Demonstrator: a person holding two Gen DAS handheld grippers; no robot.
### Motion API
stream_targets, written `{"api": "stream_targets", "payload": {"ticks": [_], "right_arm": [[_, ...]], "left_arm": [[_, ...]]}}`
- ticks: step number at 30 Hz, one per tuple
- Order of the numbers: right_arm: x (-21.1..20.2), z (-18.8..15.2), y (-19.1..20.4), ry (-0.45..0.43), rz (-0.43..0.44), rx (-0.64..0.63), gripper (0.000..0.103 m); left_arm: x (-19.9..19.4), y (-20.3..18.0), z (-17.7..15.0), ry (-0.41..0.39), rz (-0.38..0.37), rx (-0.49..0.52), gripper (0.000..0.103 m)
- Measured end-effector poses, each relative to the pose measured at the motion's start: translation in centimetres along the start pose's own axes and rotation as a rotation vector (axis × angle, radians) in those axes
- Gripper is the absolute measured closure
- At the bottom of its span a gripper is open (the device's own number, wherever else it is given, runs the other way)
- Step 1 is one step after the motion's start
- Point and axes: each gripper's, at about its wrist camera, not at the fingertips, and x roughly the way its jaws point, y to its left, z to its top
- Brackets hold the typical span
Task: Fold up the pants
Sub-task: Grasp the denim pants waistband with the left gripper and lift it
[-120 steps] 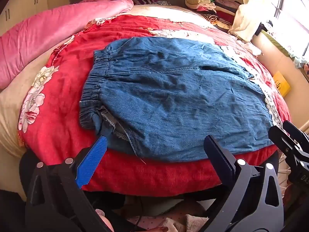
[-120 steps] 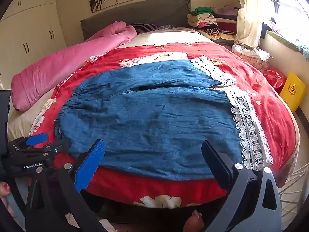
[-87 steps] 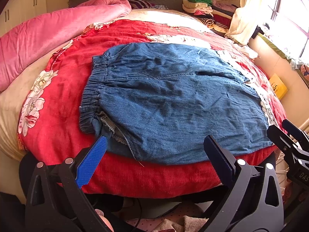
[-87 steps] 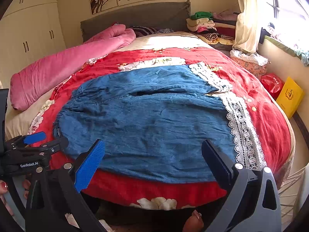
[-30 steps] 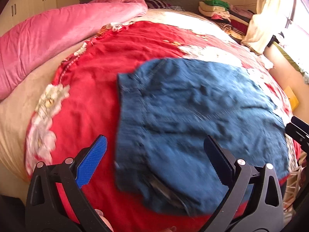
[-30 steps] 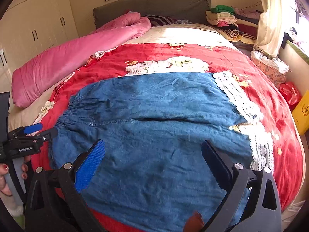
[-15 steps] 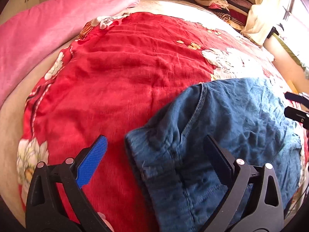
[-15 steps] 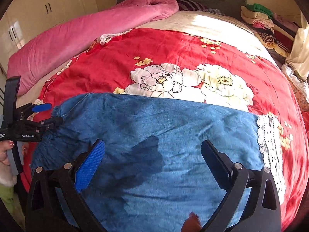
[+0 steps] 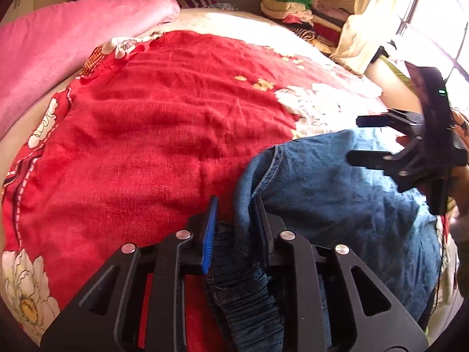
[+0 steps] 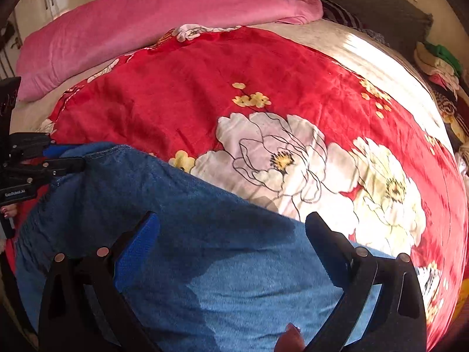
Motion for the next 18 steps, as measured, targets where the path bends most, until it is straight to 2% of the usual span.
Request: {"api": "stream_targets", "payload": {"ticks": [6, 8, 9, 11, 13, 18], "right_arm": [[2.1, 1.6, 1.8, 0.036, 0.054, -0.205, 0.007], [2.6, 1.6, 2.5, 0.065, 0.121, -0.224, 0.047], [2.5, 1.6, 3.0, 0.067, 0.132, -0.231, 0.054], [1.6, 1.1, 3.7, 0.033, 0.150, -0.231, 0.083], [-0.1, 0.7, 3.5, -0.017, 0.153, -0.177, 0.097], [-6.8, -1.7, 3.8, -0.171, 0.167, -0.116, 0.099]], "left_arm": [[-2.1, -1.3, 0.1, -0.045, -0.052, 0.052, 0.097], [-2.6, -1.7, 0.2, -0.057, -0.066, 0.069, 0.103], [-2.8, -2.1, 0.2, -0.056, -0.080, 0.076, 0.103], [-2.9, -2.5, 0.0, -0.059, -0.061, 0.094, 0.103], [-2.7, -2.5, -0.1, -0.055, -0.045, 0.103, 0.103], [-3.5, -2.4, -0.7, -0.068, -0.048, 0.101, 0.103]]}}
